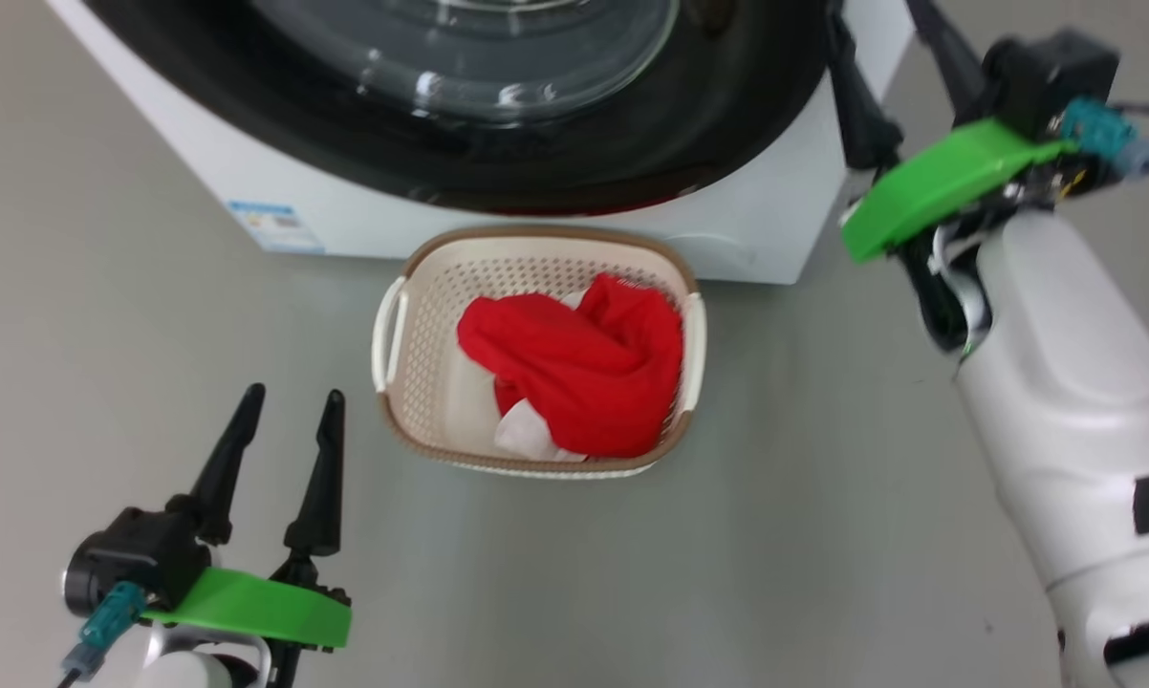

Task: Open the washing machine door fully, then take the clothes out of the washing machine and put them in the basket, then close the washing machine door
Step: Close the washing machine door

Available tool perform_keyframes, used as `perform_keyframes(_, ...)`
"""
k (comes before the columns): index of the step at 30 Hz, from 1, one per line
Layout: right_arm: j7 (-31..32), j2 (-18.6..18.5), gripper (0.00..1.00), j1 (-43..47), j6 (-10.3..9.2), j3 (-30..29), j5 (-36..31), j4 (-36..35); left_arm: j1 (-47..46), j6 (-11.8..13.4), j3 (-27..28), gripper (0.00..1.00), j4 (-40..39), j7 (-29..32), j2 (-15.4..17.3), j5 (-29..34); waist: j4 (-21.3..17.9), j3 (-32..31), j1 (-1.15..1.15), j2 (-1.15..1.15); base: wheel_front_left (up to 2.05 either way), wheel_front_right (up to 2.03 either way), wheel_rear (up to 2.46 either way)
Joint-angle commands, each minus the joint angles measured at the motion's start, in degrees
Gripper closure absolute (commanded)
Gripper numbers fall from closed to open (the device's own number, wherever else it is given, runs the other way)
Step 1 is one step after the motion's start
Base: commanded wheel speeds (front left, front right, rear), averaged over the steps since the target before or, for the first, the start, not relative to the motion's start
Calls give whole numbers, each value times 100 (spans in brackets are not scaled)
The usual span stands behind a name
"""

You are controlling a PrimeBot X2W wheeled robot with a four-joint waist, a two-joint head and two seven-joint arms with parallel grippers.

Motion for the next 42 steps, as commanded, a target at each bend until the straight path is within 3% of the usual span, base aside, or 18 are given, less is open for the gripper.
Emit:
perform_keyframes(1, -36, 109, 0, 115, -6, 96, 70, -195, 16, -31, 246, 0, -159, -52, 140, -18, -296, -291, 0, 0, 0, 0, 0)
perform_keyframes(12, -36, 110, 0, 1675, -6, 17, 134, -829, 547, -31, 707, 0, -297, -52, 90, 11, -1008, -1049, 0, 0, 0, 0, 0)
perform_keyframes(22, -36, 110, 0, 2828, -6, -157, -83, -1231, 1064, -31, 824, 0, -439, -52, 68, -66, -1423, -1587, 0, 0, 0, 0, 0)
perform_keyframes(42, -36, 110, 0, 4318, -6, -618, -347, -2724, 1661, -31, 1095, 0, -827, -52, 50, -37, -1550, -1991, 0, 0, 0, 0, 0)
